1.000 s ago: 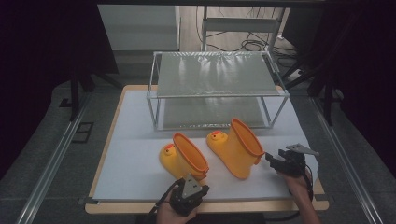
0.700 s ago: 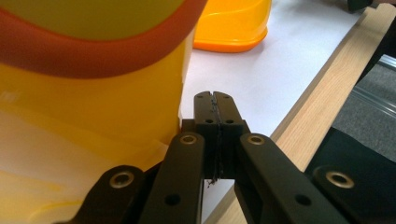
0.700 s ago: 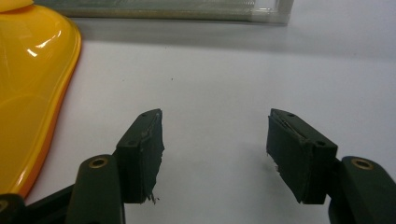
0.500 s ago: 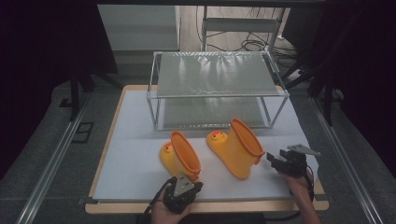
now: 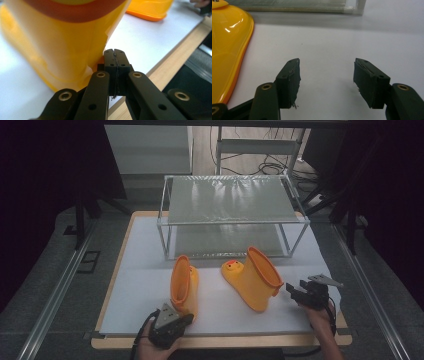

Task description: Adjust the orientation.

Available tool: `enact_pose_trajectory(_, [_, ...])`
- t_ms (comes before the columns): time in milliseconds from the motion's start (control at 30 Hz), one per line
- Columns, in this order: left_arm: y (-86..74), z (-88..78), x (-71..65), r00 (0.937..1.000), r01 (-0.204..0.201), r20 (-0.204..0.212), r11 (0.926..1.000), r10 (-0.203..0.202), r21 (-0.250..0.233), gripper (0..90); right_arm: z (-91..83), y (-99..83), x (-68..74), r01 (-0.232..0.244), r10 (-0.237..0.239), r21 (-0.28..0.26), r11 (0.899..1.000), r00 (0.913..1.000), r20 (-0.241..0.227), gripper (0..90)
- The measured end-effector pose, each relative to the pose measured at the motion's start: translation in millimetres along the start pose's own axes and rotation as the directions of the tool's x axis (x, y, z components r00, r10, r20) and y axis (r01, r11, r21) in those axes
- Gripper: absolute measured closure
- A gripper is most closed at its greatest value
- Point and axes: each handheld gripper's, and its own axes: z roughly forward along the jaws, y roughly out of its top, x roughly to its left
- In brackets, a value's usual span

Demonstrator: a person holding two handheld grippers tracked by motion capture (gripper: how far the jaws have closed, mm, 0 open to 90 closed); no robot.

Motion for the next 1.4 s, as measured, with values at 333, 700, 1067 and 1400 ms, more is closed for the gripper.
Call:
enact_pose_trajectory(333, [-5.6,-19.7,37.5,0.9928,0.108,-0.05,0.9939,-0.109,-0.025,90.0,1.2,-0.3,0.5,-0.001,0.001,0.013,1.0,0.9999,-0.012,39.6])
enact_pose_trajectory(700, [-14.6,-37.3,45.9,0.9918,0.128,0.01,0.9911,-0.127,-0.037,64.6,0.6,-0.1,-0.7,-0.004,0.004,0.01,1.0,0.9999,-0.015,40.2])
enact_pose_trajectory(1067, [-11.7,-54.4,94.4,0.9737,0.208,-0.083,0.9765,-0.212,-0.058,51.8,-0.1,4.4,-0.3,0.037,-0.037,0.005,0.999,0.9977,-0.056,47.1])
enact_pose_trajectory(1400, [14.3,-28.5,122.0,0.9761,0.195,-0.092,0.9804,-0.197,-0.028,48.3,0.1,8.9,7.8,0.149,-0.141,0.034,0.988,0.9737,-0.179,79.3])
